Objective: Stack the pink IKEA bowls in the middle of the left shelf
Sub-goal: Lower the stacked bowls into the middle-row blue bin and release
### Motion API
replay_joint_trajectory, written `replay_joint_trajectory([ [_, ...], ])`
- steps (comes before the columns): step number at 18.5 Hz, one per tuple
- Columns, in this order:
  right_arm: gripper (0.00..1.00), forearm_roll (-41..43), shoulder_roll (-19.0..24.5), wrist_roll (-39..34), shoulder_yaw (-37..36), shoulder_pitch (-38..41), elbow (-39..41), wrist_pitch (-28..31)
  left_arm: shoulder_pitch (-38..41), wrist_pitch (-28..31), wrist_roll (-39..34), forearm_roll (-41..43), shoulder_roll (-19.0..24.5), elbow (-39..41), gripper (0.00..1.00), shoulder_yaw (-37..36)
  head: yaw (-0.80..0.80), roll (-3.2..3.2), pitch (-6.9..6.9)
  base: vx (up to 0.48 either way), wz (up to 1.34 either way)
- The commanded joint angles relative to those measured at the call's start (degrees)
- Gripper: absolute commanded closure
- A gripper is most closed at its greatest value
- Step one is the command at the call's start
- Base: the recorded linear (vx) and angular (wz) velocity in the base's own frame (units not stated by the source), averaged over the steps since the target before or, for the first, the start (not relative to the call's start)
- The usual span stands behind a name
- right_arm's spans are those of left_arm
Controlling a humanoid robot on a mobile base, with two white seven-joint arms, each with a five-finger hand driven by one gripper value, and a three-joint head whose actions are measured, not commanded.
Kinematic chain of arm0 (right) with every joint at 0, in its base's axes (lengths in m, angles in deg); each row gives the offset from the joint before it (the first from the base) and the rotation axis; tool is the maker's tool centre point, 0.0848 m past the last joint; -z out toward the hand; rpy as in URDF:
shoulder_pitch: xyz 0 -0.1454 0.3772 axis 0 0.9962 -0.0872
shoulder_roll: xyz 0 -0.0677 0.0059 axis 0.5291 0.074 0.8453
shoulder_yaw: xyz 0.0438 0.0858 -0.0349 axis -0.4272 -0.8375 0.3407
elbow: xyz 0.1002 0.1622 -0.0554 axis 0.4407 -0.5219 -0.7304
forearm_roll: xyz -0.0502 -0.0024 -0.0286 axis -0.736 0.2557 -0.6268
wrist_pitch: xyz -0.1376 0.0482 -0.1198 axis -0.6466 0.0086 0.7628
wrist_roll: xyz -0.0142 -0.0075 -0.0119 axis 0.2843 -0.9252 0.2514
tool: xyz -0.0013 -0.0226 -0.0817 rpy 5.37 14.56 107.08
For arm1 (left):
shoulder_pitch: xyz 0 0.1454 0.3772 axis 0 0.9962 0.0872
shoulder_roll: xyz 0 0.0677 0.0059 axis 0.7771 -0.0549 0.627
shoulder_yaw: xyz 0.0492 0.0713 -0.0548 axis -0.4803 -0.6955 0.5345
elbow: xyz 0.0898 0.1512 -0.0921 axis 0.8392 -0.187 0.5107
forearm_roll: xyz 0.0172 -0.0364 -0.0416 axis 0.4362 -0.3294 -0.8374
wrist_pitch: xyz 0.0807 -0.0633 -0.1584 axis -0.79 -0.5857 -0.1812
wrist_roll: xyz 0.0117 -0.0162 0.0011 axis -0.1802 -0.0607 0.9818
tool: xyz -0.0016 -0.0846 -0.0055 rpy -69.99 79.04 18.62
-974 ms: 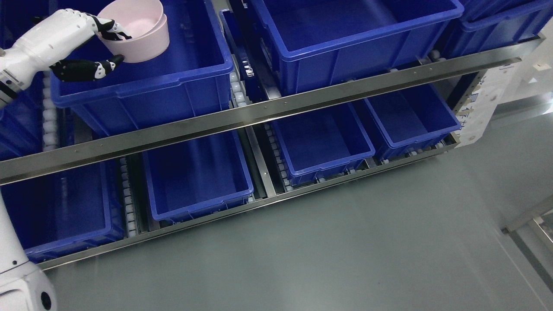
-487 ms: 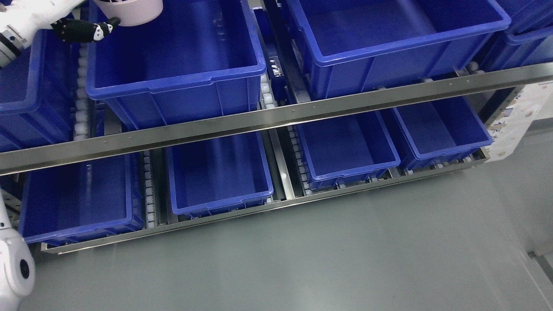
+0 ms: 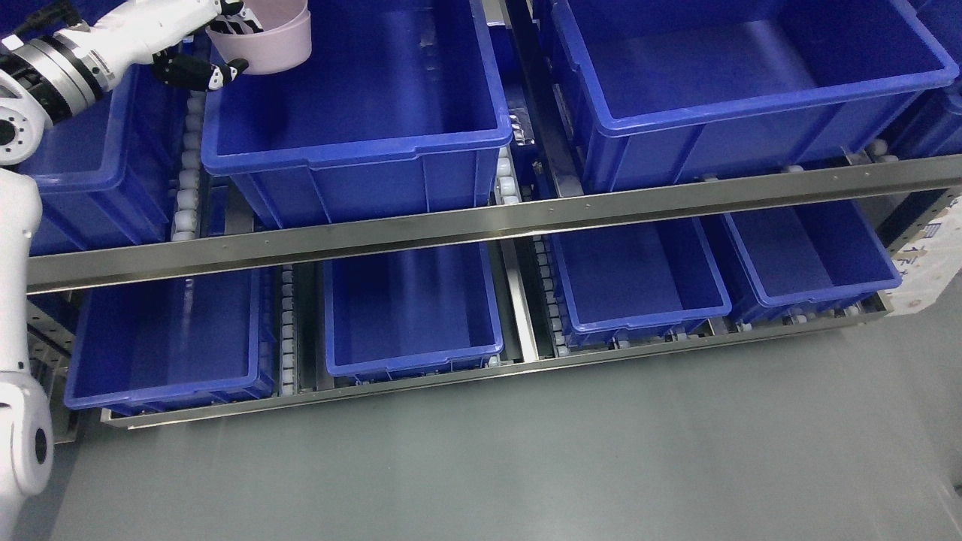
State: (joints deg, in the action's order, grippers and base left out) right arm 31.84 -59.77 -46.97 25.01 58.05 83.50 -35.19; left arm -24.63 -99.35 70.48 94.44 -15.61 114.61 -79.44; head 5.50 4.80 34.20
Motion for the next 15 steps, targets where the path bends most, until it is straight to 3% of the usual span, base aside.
replay_joint_trajectory([
  [1, 0.00, 0.3, -1.0, 0.0, -0.6, 1.7, 1.9, 0.0, -2.5, 0.1, -0.1, 0.5, -1.3, -8.9, 0.96, -7.2, 0.00, 0.00, 0.00, 0.031, 0.10],
  [7, 0.00, 0.3, -1.0, 0.0, -0.6, 1.7, 1.9, 0.0, -4.9, 2.9, -1.1, 0.5, -5.7, -9.3, 0.93, -10.5, 0.00, 0.00, 0.00, 0.000, 0.03],
  [9, 0.00, 0.3, -1.0, 0.0, -0.6, 1.7, 1.9, 0.1, -5.0, 3.0, -2.6, 0.5, -6.1, -9.3, 0.87, -10.5, 0.00, 0.00, 0.00, 0.000, -0.02],
  [10, 0.00, 0.3, -1.0, 0.0, -0.6, 1.7, 1.9, 0.0, -5.1, 3.0, -2.8, 0.5, -6.0, -9.3, 0.81, -10.3, 0.00, 0.00, 0.00, 0.000, 0.00],
  [12, 0.00, 0.3, -1.0, 0.0, -0.6, 1.7, 1.9, 0.0, -5.6, 3.0, -2.8, 0.5, -5.2, -9.3, 0.53, -10.5, 0.00, 0.00, 0.00, 0.000, 0.00],
  [15, 0.00, 0.3, -1.0, 0.0, -0.7, 1.7, 1.9, 0.1, -6.0, 2.9, -2.7, 0.4, -4.4, -9.1, 0.39, -10.3, 0.00, 0.00, 0.00, 0.000, 0.00],
])
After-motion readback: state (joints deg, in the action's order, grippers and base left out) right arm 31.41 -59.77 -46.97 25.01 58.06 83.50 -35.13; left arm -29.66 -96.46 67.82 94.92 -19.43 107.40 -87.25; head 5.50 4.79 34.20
